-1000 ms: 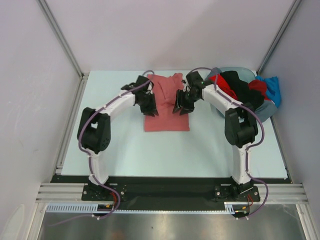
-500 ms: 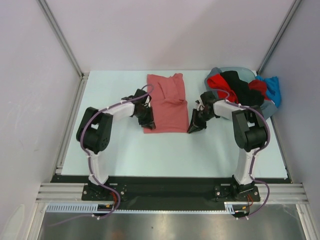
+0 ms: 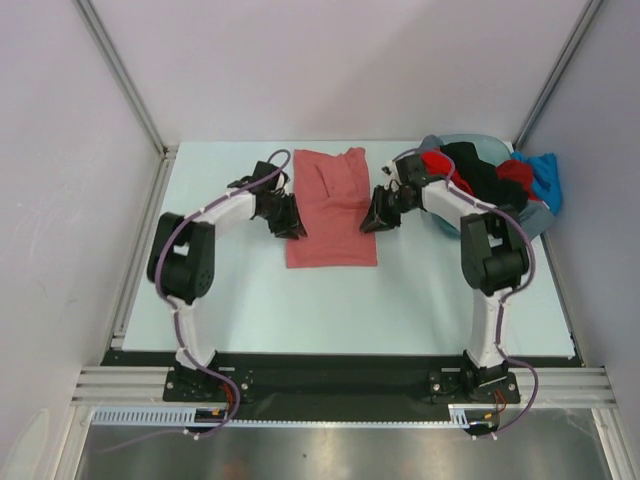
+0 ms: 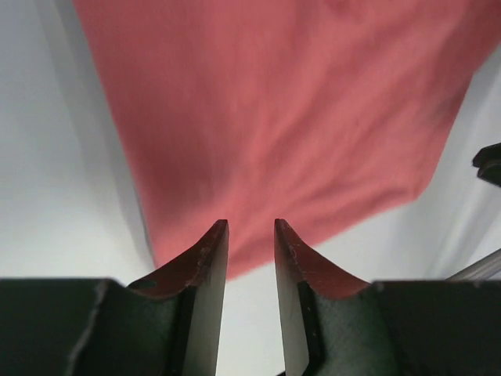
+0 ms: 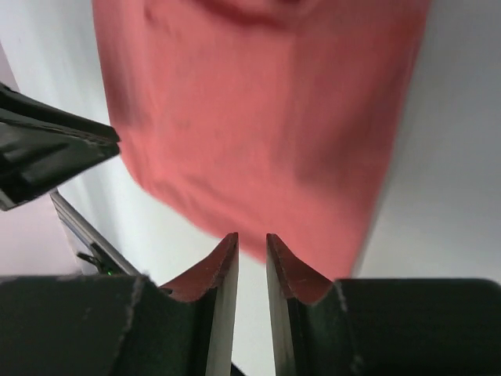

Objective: Fold and stack the t-shirts
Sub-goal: Fold the tshirt

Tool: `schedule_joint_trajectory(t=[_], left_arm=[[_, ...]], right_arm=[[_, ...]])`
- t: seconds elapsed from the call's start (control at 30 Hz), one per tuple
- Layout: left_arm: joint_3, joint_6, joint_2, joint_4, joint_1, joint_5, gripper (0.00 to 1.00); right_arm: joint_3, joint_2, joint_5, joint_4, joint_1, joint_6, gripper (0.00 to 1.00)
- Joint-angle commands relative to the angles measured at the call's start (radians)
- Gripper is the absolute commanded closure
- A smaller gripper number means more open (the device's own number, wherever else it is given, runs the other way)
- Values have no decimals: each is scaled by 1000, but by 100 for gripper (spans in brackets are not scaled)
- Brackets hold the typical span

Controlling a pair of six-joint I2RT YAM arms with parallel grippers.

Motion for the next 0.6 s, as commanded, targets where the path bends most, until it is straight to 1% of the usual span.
schedule_joint_trajectory(t=[0.0, 0.03, 0.07, 0.1, 0.13, 0.17, 0.2, 0.23, 0.27, 0.3, 0.33, 0.4, 0.47, 0.53, 0.57], left_arm=[[111, -56, 165, 86, 44, 93, 65], [143, -69, 193, 90, 49, 110, 66], [207, -79, 219, 90, 54, 107, 65], [239, -79, 249, 92, 57, 107, 65], [278, -76, 301, 86, 60, 104, 65], [354, -79, 328, 72, 63, 97, 65], [390, -79, 346, 45, 70, 92, 65], [422, -79, 363, 31, 74, 83, 65], [466, -76, 360, 21, 77, 68, 64], [481, -70, 352, 12, 84, 60, 64], [490, -62, 340, 3, 89, 45, 62], [508, -27, 297, -34, 104, -6, 56], [493, 10, 254, -49, 120, -24, 52], [481, 33, 233, -98, 144, -47, 50], [455, 56, 198, -110, 152, -51, 50]], right_arm=[[152, 145, -50, 80, -7, 31, 74], [201, 182, -34, 74, -10, 31, 75], [240, 236, -24, 71, -16, 34, 74], [312, 265, -18, 75, -19, 40, 75], [350, 291, -13, 80, -33, 49, 75], [390, 352, -8, 71, -41, 58, 75], [439, 380, -5, 62, -50, 64, 74], [535, 408, -1, 42, -64, 67, 75], [597, 463, 2, -3, -70, 64, 75], [649, 483, 7, -29, -75, 57, 74], [739, 501, 19, -55, -87, 54, 74], [795, 531, 27, -110, -99, 51, 72], [829, 529, 33, -153, -108, 49, 69], [823, 494, 45, -185, -111, 35, 67], [794, 468, 53, -217, -110, 31, 61]])
